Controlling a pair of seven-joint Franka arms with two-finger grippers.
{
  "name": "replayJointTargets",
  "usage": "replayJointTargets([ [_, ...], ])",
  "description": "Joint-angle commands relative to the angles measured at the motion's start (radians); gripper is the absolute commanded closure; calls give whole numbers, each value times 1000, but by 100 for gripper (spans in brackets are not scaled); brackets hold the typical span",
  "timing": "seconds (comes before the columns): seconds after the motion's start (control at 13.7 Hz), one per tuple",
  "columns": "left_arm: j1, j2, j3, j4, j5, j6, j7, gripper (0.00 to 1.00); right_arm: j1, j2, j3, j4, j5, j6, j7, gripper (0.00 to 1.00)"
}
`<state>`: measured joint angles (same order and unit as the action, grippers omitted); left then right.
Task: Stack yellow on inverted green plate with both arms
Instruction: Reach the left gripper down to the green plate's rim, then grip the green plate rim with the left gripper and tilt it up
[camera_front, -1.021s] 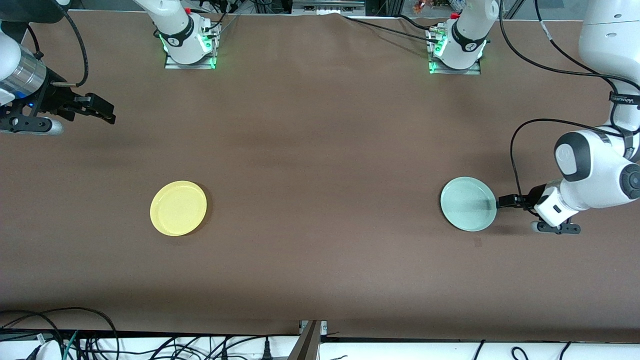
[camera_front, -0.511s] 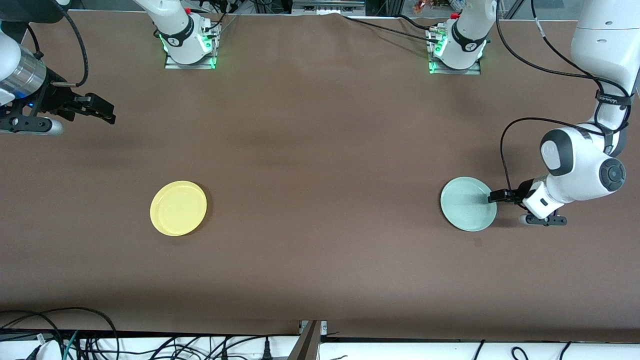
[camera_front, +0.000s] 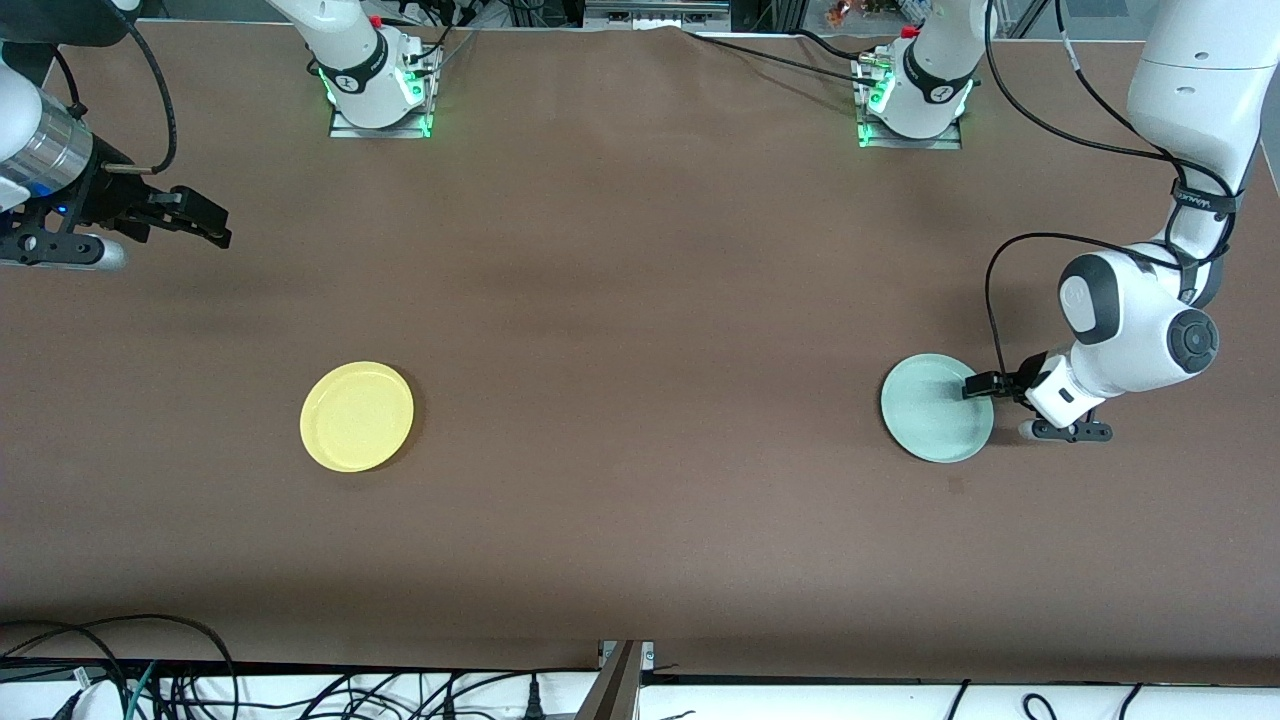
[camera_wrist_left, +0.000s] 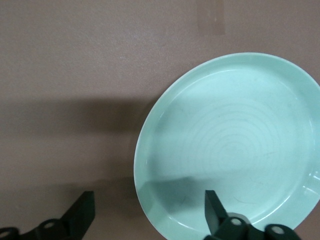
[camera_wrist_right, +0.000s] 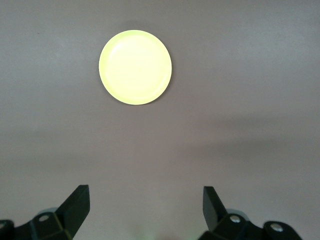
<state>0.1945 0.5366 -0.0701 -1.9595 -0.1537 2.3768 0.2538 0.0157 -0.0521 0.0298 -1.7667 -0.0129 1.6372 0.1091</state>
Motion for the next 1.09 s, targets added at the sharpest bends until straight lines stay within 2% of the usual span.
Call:
replayJointTargets([
  [0.0,-6,-4,3,-15,-38,19,35,15,1,-3,1,7,2,-10,0,0],
  [0.36,-6,13,3,-16,-38,41,35,16,10,0,15,26,-1,-10,1,0],
  [0.44,-6,16,3,-16,-37,41,35,22,7,1,13,26,-1,-11,1,0],
  [0.51,-6,16,3,-16,-38,41,35,28,7,1,13,26,-1,-11,-3,0],
  [0.8,-6,16,3,-15,-37,39,36,72,7,3,13,27,-4,-11,-2,0],
  [1.02,-6,17,3,-13,-35,39,36,97,6,3,10,26,-2,-11,-2,0],
])
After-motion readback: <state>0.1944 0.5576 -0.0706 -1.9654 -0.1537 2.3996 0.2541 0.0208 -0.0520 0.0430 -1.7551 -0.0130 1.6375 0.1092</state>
